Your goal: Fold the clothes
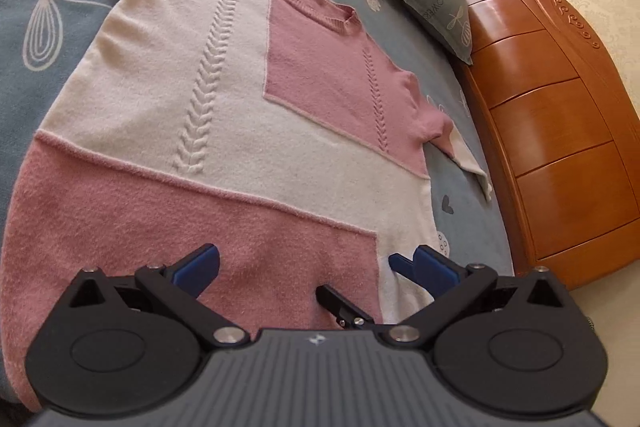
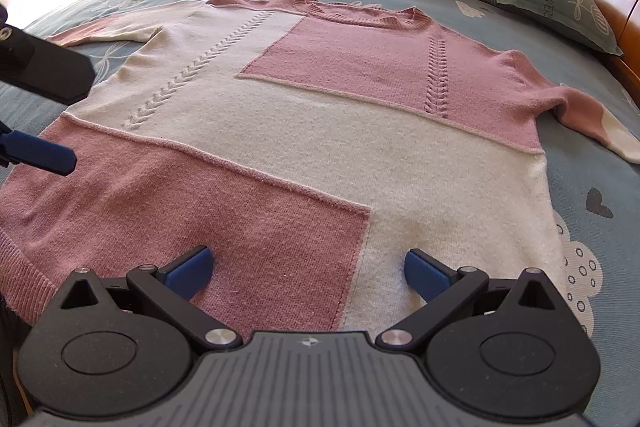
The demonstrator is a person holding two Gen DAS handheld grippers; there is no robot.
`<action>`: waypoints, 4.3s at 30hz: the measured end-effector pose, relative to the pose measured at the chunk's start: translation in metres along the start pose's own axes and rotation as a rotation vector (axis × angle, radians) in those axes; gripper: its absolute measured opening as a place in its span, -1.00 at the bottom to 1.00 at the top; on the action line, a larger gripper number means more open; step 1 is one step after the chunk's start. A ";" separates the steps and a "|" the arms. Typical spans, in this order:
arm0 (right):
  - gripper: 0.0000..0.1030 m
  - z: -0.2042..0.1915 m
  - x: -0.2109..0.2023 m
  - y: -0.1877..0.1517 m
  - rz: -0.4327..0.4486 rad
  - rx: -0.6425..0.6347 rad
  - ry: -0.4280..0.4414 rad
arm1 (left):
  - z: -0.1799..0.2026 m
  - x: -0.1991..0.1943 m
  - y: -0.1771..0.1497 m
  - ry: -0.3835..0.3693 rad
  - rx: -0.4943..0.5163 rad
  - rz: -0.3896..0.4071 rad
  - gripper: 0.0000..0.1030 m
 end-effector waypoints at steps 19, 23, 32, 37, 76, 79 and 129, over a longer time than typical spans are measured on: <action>1.00 0.001 0.000 0.000 0.006 0.001 0.003 | 0.020 0.002 0.014 0.073 0.110 0.037 0.98; 1.00 0.001 0.000 -0.001 0.018 0.000 0.000 | 0.050 0.036 0.028 0.105 0.285 0.091 0.98; 1.00 0.001 -0.001 -0.002 0.035 -0.010 0.002 | 0.041 0.094 0.047 0.076 0.350 0.107 0.98; 1.00 0.000 -0.001 -0.001 0.031 -0.003 -0.006 | 0.044 0.089 0.037 0.109 0.457 0.085 0.98; 1.00 0.013 -0.040 -0.041 0.001 0.165 -0.095 | 0.041 0.078 0.045 0.121 0.453 0.086 0.99; 1.00 0.017 -0.038 -0.050 0.023 0.177 -0.085 | 0.036 0.084 0.048 0.134 0.441 0.080 0.99; 1.00 0.477 0.023 -0.048 0.565 0.796 -0.259 | 0.039 0.102 0.037 0.120 0.675 0.126 0.99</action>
Point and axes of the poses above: each gripper's, at about its wrist camera, not at the fingertips, and x roughly the way its jaws point, z to its right, y to its top, the point moved 7 cm from there along x, roughly the way its jaws point, and after that the axes turned 15 degrees about -x, right-handed, at the moved point
